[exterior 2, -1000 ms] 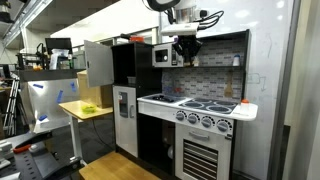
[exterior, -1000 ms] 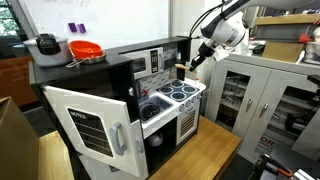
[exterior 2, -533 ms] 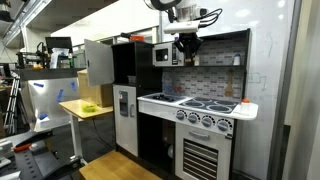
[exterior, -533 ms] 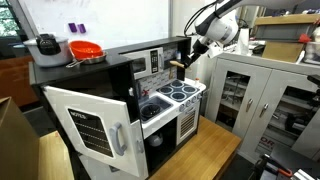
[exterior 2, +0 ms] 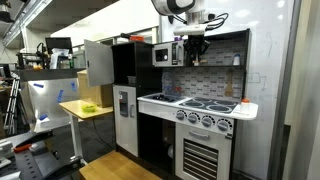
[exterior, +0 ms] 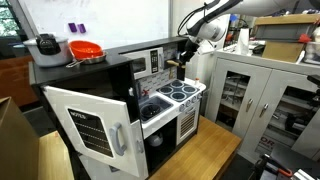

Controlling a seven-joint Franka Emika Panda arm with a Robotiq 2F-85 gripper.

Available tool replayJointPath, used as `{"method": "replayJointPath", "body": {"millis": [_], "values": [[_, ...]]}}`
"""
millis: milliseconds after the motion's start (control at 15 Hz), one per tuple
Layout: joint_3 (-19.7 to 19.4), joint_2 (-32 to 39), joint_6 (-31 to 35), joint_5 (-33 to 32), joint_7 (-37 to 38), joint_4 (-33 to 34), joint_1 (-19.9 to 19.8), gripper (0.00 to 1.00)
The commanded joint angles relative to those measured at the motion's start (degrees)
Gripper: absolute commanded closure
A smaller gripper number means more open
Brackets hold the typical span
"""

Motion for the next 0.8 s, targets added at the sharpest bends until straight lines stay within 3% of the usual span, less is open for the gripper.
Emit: {"method": "replayJointPath", "body": {"millis": [0, 733], "values": [[-0.82, 5.10, -5.91, -3.48, 5.56, 9.46, 0.70, 0.95], [-0.11, 19.48, -16.34, -5.14, 14.25, 30.95, -0.28, 0.95]]}}
